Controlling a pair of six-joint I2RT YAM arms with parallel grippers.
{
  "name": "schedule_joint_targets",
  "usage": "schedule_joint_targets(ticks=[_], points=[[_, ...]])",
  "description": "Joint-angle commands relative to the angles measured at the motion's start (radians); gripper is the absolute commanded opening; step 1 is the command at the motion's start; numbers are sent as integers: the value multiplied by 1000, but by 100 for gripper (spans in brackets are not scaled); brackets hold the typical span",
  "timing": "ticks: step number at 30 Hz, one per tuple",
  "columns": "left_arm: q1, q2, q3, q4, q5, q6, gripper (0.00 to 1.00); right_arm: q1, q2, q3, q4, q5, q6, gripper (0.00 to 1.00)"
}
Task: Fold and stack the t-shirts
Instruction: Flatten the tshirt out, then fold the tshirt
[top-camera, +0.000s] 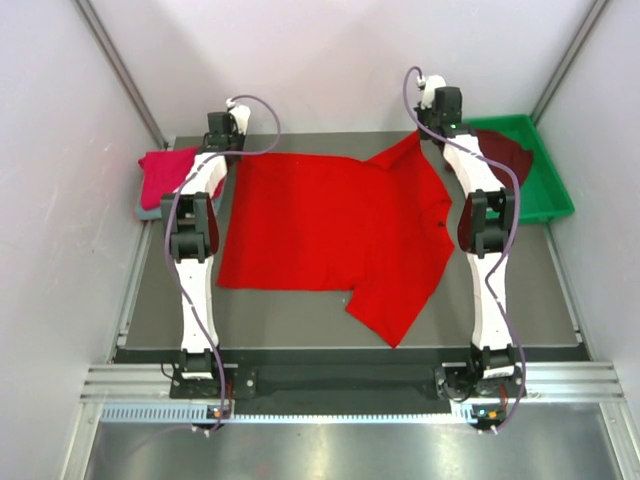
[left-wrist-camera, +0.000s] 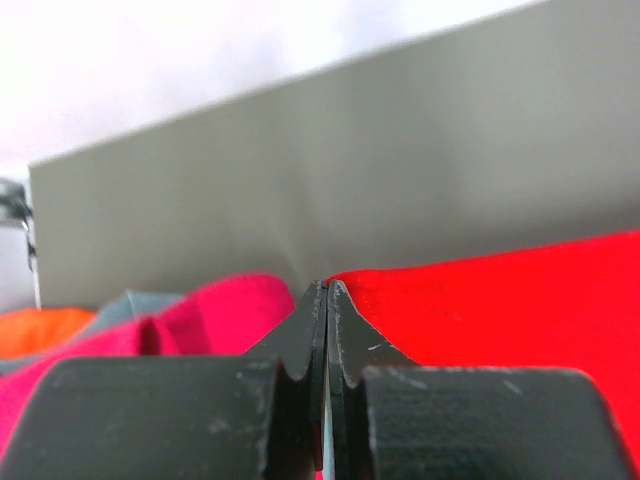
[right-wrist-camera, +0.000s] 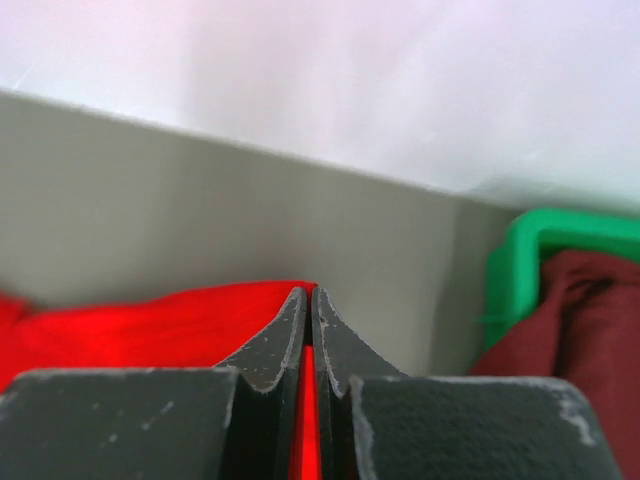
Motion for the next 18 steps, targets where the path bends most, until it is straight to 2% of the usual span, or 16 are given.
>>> schedule_joint_targets(ticks=[1, 5, 18], points=[[6, -129, -87, 76, 6, -8, 0, 23, -149, -55, -4, -5, 30, 0], [11, -209, -182, 82, 23, 1, 0, 25, -222, -127, -38, -23, 41, 0], [29, -324, -257, 42, 64, 15, 0, 31, -438, -319, -96, -60, 73, 0]])
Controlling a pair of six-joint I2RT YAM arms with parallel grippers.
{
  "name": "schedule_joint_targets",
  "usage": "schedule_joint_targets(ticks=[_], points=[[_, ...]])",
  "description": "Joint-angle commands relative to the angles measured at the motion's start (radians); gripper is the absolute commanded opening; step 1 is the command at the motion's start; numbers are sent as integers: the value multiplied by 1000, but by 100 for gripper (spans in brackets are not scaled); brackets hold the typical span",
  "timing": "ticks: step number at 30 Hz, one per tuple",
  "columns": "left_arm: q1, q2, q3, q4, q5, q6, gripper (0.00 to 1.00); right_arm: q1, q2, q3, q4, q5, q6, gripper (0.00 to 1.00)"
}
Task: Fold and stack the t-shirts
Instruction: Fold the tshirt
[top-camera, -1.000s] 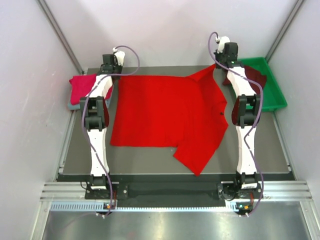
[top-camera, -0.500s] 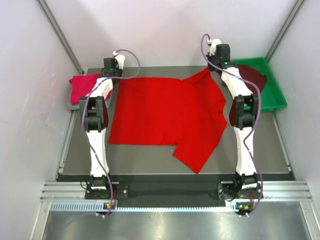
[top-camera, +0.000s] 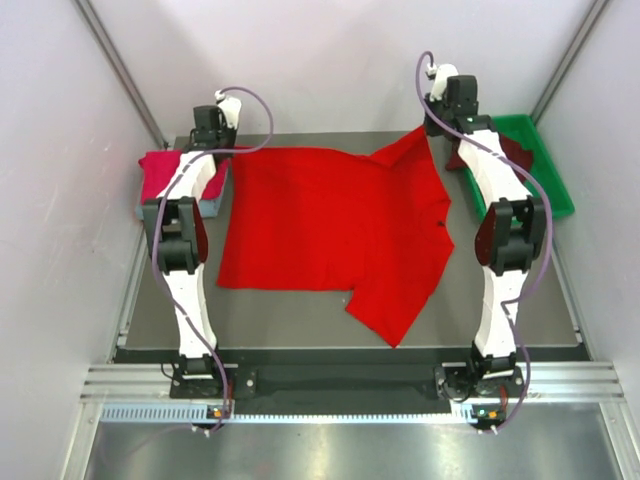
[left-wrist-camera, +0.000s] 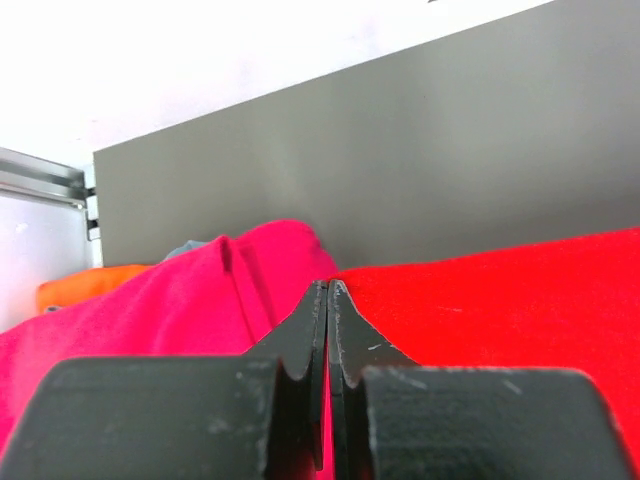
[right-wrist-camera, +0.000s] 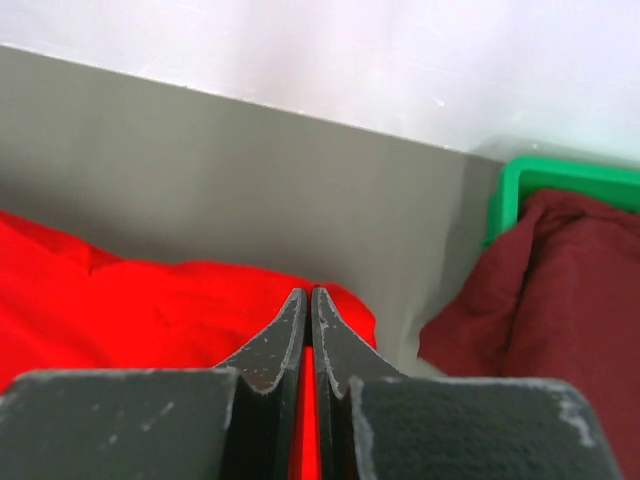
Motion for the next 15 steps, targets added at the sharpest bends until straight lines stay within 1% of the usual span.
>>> schedule_joint_targets(ticks=[1, 6, 15], points=[[14, -96, -26, 19, 29, 12, 0, 12, -115, -56, -13, -25, 33, 0], [21, -147, -101, 12, 37, 9, 0, 32, -197, -166, -18, -43, 46, 0], [27, -228, -211, 12, 32, -2, 0, 51, -285, -251, -49, -51, 65, 0]])
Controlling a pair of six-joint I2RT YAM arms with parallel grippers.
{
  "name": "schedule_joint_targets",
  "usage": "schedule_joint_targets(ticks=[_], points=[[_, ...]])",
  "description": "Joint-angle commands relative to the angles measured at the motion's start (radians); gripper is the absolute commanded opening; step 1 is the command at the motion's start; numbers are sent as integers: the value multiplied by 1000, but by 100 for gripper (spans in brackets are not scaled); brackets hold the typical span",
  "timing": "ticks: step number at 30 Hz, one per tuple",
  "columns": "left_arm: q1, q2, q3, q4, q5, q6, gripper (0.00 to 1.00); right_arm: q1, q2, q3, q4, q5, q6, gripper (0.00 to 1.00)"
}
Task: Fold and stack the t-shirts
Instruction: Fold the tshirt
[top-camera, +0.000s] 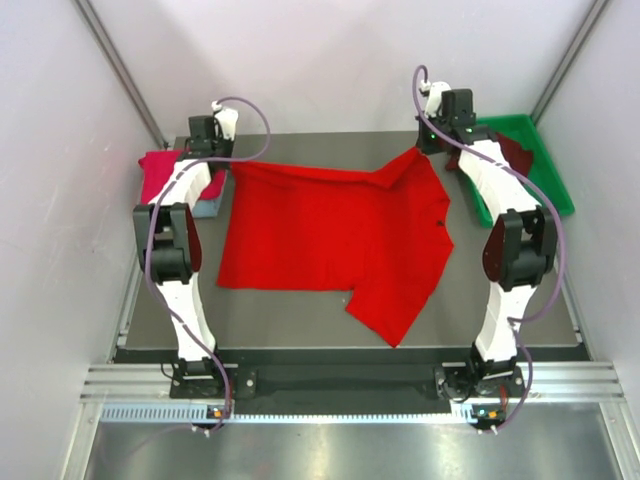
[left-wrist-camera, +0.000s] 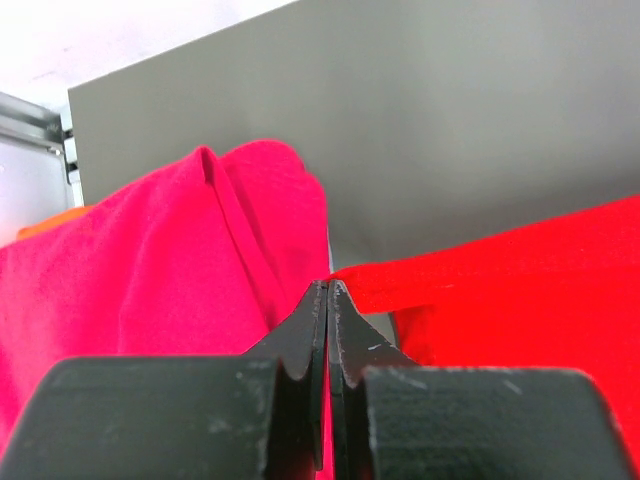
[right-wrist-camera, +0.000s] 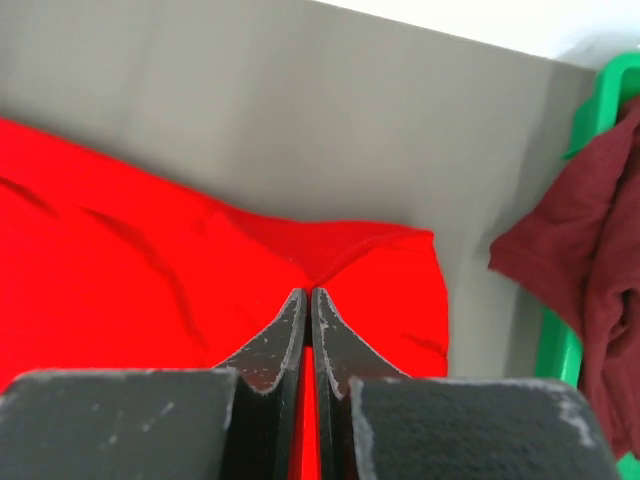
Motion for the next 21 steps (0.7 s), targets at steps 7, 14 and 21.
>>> schedule_joint_targets(ticks=[7, 14, 21], points=[[23, -122, -35, 0, 6, 2, 0, 12, -165, -57, -12, -2, 13, 0], [23, -155, -42, -91, 79, 11, 0, 12, -261, -142, -22, 12, 9, 0], [23, -169, -49, -217, 162, -26, 0, 12, -337, -241, -35, -8, 29, 0]])
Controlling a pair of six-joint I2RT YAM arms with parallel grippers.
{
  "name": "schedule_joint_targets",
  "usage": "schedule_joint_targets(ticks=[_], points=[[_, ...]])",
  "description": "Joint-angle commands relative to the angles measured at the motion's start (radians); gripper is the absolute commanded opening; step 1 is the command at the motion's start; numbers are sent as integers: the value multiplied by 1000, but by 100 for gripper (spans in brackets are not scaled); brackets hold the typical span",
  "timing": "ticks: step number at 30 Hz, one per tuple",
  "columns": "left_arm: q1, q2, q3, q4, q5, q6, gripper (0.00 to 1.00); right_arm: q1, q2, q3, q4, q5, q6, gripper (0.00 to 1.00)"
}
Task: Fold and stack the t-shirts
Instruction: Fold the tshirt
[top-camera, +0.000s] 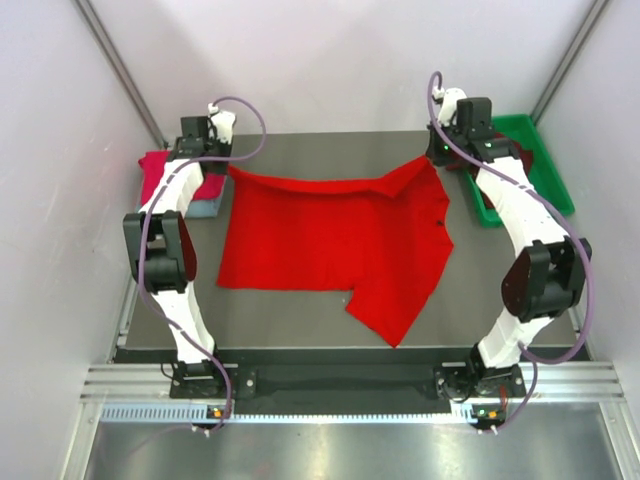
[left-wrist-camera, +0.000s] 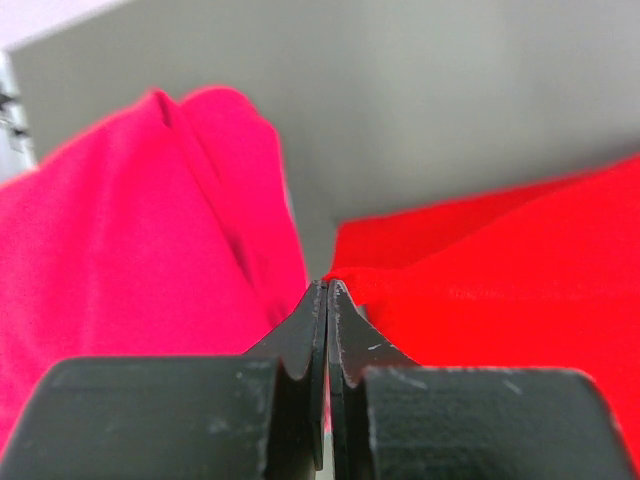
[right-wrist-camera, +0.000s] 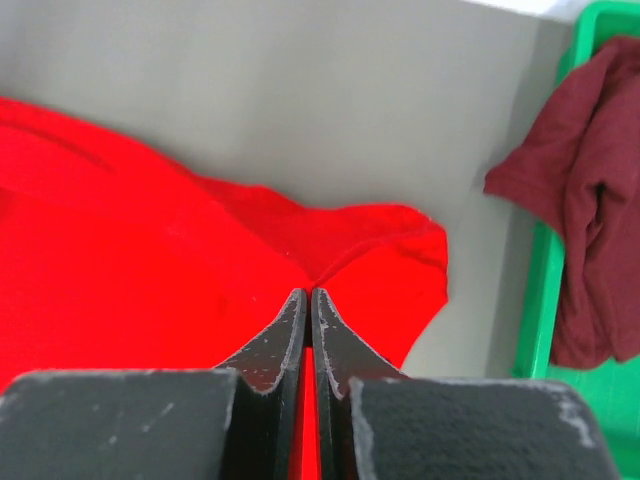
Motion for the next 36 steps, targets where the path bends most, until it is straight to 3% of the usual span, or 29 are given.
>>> schedule_joint_targets(ticks=[1, 36], points=[[6, -64, -16, -84, 65, -19, 0, 10, -77, -35, -3, -10, 22, 0], [7, -85, -134, -180, 1, -16, 0, 7, -156, -214, -34, -38, 34, 0]])
